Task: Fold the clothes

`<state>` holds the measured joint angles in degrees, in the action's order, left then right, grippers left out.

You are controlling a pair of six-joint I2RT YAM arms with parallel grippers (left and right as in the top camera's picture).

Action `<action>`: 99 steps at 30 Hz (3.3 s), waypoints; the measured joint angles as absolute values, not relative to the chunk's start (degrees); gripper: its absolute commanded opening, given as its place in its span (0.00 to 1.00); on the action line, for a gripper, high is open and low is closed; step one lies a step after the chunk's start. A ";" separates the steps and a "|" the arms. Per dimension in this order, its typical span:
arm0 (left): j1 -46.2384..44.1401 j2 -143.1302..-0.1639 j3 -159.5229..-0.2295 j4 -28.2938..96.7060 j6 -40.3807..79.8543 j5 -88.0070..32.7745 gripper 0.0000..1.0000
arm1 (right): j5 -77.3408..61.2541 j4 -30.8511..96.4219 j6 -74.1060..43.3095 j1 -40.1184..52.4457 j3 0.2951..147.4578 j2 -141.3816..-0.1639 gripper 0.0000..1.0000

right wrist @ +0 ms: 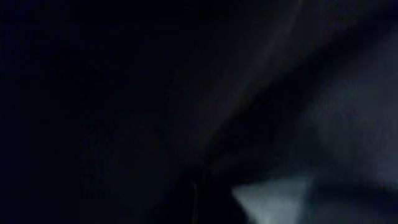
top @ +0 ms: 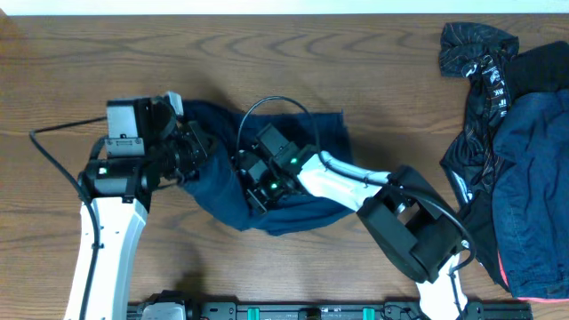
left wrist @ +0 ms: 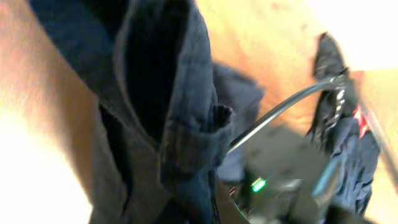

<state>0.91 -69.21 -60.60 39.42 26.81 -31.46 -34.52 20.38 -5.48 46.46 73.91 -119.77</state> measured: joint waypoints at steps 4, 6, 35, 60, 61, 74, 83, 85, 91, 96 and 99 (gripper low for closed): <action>0.91 -69.21 -61.98 39.70 26.94 -30.79 0.06 | -32.91 23.66 -6.44 45.76 75.48 -118.85 0.01; 0.91 -69.21 -62.08 41.21 26.87 -29.30 0.06 | -30.04 26.96 -6.81 44.18 75.72 -116.79 0.03; -4.40 -72.38 -62.08 33.56 30.50 -24.84 0.06 | -8.95 37.65 -7.18 24.58 65.67 -109.38 0.01; -26.92 -90.00 -62.30 5.21 43.22 -26.50 0.48 | -9.32 36.21 -7.53 24.56 62.96 -107.61 0.01; -26.09 -89.06 -62.30 5.37 42.83 -26.96 0.48 | -9.43 37.04 -7.73 24.49 63.00 -107.55 0.01; -11.46 -80.62 -63.13 25.80 38.11 -23.99 0.49 | -13.58 49.43 -5.56 13.56 77.45 -94.37 0.01; -12.56 -88.12 -63.13 29.93 36.14 -21.82 0.49 | -32.05 51.22 -0.56 19.51 79.75 -90.30 0.01; -13.19 -90.59 -63.13 30.09 35.70 -21.82 0.49 | -33.41 51.35 -0.25 21.28 78.56 -91.79 0.01; -15.20 -97.84 -63.13 30.89 33.28 -21.63 0.48 | -34.68 51.37 -0.54 24.97 72.12 -98.63 0.01; -15.81 -103.77 -63.13 34.63 31.81 -21.63 0.48 | -26.00 51.07 -5.82 25.15 65.21 -104.73 0.01; -15.81 -105.95 -63.13 38.74 31.40 -21.76 0.48 | -20.36 49.71 -8.93 25.15 61.95 -106.72 0.01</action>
<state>-15.81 -105.95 -63.13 38.74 31.40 -21.76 -20.36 49.71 -8.93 25.15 61.95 -106.72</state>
